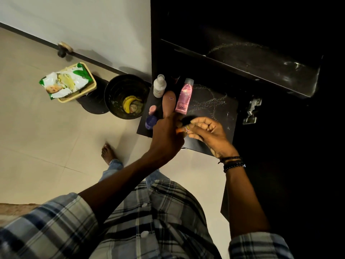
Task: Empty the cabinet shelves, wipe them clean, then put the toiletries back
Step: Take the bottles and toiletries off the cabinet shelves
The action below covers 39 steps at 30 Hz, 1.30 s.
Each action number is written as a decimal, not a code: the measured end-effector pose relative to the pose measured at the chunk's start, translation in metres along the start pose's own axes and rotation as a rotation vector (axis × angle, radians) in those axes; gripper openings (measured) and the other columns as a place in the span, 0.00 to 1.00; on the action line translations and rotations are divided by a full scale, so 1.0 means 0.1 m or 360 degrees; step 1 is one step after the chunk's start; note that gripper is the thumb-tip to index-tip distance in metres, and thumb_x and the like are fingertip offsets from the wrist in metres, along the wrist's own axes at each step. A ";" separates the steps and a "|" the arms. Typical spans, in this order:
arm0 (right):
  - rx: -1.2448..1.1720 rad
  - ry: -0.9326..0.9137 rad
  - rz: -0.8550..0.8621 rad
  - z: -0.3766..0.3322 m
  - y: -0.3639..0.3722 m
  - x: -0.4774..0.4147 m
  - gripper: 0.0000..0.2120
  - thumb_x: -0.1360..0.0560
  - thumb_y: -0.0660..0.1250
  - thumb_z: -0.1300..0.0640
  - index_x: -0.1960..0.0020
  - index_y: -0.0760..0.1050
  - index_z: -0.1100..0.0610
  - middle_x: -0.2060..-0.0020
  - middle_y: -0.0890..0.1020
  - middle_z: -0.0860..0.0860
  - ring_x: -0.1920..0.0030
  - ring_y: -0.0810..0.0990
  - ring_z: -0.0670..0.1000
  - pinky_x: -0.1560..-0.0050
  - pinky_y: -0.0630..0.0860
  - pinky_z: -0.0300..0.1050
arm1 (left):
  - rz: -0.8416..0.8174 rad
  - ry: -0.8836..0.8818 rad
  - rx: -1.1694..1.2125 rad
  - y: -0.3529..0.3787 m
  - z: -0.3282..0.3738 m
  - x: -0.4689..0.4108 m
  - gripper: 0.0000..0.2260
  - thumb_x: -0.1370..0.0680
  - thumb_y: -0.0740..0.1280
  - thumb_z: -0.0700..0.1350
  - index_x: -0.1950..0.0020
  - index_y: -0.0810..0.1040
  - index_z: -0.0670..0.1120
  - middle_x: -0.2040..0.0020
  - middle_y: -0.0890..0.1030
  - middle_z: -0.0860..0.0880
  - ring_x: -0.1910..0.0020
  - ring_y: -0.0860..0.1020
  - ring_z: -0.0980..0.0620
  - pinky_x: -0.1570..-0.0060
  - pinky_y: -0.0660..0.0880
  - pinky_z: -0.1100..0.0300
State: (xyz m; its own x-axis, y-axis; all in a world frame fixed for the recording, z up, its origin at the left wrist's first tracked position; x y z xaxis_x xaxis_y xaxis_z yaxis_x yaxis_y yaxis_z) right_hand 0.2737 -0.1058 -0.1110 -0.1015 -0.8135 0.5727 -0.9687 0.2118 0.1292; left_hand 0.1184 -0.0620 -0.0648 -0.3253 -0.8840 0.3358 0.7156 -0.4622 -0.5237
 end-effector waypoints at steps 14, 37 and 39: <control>0.0691 -0.0204 0.0468 0.25 0.11 -0.25 0.04 0.31 0.75 0.65 0.58 0.81 0.59 0.62 0.84 0.57 0.63 0.79 0.47 0.57 0.78 0.40 | 0.0140 0.0128 0.0006 -0.11 0.06 0.07 0.26 0.31 0.66 0.28 0.35 0.72 0.44 0.39 0.77 0.45 0.43 0.76 0.49 0.51 0.70 0.67; 0.1204 -0.0257 0.0608 0.49 0.16 -0.48 0.06 0.32 0.75 0.61 0.58 0.79 0.57 0.65 0.79 0.57 0.65 0.74 0.50 0.54 0.78 0.48 | 0.0114 0.0110 0.0111 -0.27 -0.14 0.18 0.29 0.37 0.66 0.25 0.37 0.74 0.41 0.39 0.76 0.44 0.40 0.76 0.44 0.44 0.77 0.50; 0.1198 -0.0257 0.0616 0.49 0.16 -0.46 0.07 0.31 0.75 0.62 0.60 0.77 0.60 0.65 0.78 0.60 0.66 0.73 0.53 0.56 0.77 0.48 | 0.0115 0.0128 0.0089 -0.27 -0.17 0.17 0.28 0.36 0.66 0.26 0.37 0.74 0.41 0.39 0.76 0.44 0.41 0.76 0.44 0.44 0.76 0.48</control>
State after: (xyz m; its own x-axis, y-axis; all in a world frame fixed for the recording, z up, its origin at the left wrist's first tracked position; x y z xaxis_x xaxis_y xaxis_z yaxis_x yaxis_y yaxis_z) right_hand 0.2521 -0.0915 -0.1745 -0.4312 -0.8372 0.3363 -0.7459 0.1211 -0.6550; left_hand 0.0830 -0.0653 -0.0578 -0.3186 -0.9186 0.2337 0.7716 -0.3946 -0.4990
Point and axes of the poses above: each hand's wrist, its own x-axis away from the middle knuckle, its own y-axis out of the palm, z = x × y, the point moved 2 cm from there along -x, towards the middle knuckle
